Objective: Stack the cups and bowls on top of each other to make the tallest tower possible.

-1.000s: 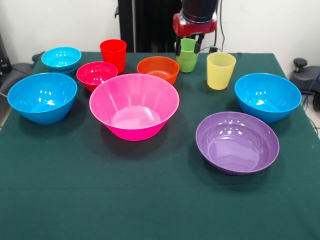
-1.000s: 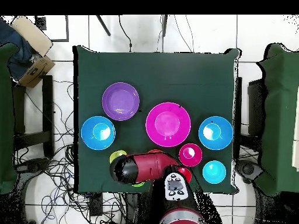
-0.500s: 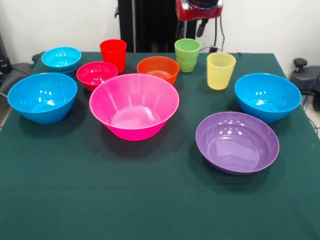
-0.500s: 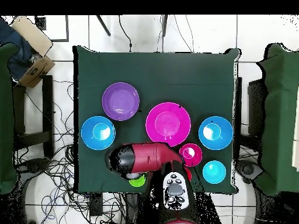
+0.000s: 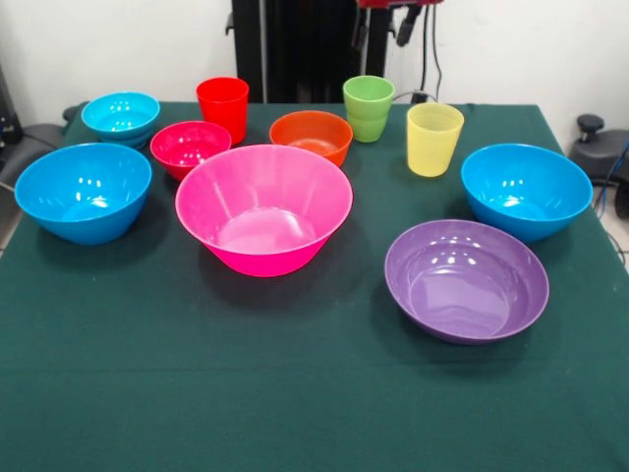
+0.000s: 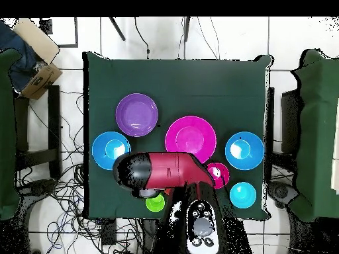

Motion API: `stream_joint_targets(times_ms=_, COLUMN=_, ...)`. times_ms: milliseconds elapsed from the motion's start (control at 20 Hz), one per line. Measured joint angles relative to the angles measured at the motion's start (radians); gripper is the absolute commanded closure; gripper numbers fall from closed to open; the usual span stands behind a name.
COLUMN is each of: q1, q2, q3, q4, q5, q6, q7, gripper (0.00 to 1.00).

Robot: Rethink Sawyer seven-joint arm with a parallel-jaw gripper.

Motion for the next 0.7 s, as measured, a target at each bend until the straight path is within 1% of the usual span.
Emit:
stream_joint_targets(times_ms=350, q1=0.002, q2=-0.045, q3=0.0, q4=-0.019, q5=0.022, q6=0.078, q7=0.0, gripper=0.0)
stream_joint_targets(times_ms=500, q1=0.003, q2=-0.036, q3=0.0, q4=-0.019, q5=0.021, q6=0.101, q7=0.0, gripper=0.0)
stream_joint_targets(times_ms=700, q1=0.003, q2=-0.019, q3=0.0, q4=-0.018, q5=0.021, q6=0.104, q7=0.0, gripper=0.0)
